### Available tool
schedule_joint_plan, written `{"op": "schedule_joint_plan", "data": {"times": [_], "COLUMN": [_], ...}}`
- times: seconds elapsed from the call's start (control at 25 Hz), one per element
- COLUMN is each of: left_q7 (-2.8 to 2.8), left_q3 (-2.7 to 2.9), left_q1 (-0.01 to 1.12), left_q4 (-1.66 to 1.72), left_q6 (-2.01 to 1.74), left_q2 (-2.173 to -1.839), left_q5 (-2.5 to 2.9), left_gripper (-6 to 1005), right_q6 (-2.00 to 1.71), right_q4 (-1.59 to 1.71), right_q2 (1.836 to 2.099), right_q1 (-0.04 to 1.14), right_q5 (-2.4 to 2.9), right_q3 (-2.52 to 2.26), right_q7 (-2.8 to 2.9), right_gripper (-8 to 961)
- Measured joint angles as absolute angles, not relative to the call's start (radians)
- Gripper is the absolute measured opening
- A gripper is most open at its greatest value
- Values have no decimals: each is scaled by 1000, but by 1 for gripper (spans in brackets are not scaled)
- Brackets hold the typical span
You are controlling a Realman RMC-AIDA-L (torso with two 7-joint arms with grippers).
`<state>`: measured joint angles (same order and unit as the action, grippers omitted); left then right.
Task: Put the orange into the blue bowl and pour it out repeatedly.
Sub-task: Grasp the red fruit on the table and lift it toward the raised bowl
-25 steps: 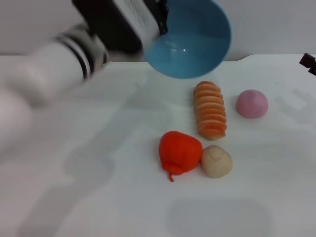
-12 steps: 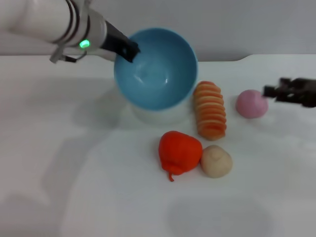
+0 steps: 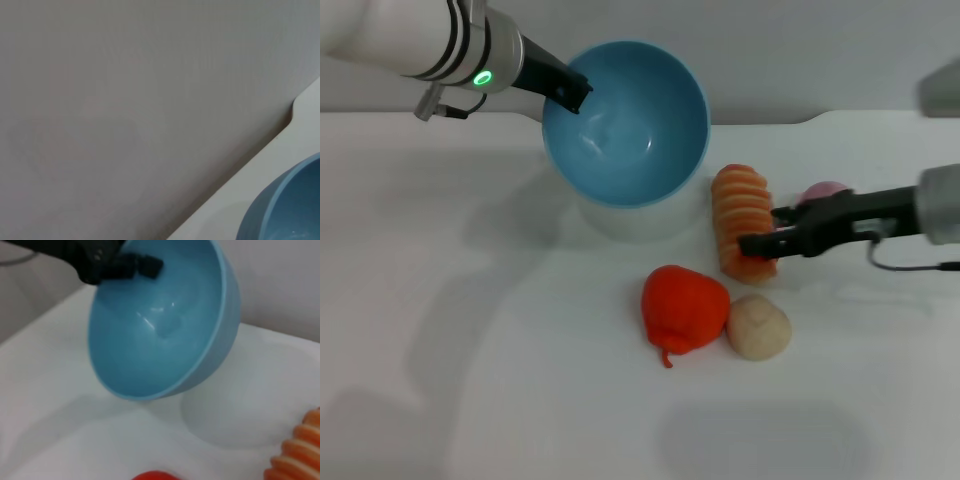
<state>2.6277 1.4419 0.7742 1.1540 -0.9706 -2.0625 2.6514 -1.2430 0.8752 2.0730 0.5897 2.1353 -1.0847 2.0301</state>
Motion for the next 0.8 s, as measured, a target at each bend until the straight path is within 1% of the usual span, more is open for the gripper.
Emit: {"op": "schedule_joint_plan", "data": {"times": [0.36, 0.56, 0.8], "left_q7": [2628, 2629, 2629], "left_q3": [1443, 1447, 1456], "left_q1": [772, 775, 777], "left_q4": [1144, 1123, 1115], "left_q6": [-953, -942, -934], "left_q2": [-2063, -2063, -2063], "left_q5": [2652, 2652, 2652], "left_gripper": [0, 0, 0], "right_q6": [-1119, -1079, -1050], "right_q4": [825, 702, 677], "right_q2": [2078, 2079, 2081], "right_q1": [607, 657, 654], "right_q5": [1992, 1969, 1886], "right_q3": [-1311, -1354, -1417], "right_q7": [1925, 1895, 1851], "right_gripper": [778, 773, 762]}}
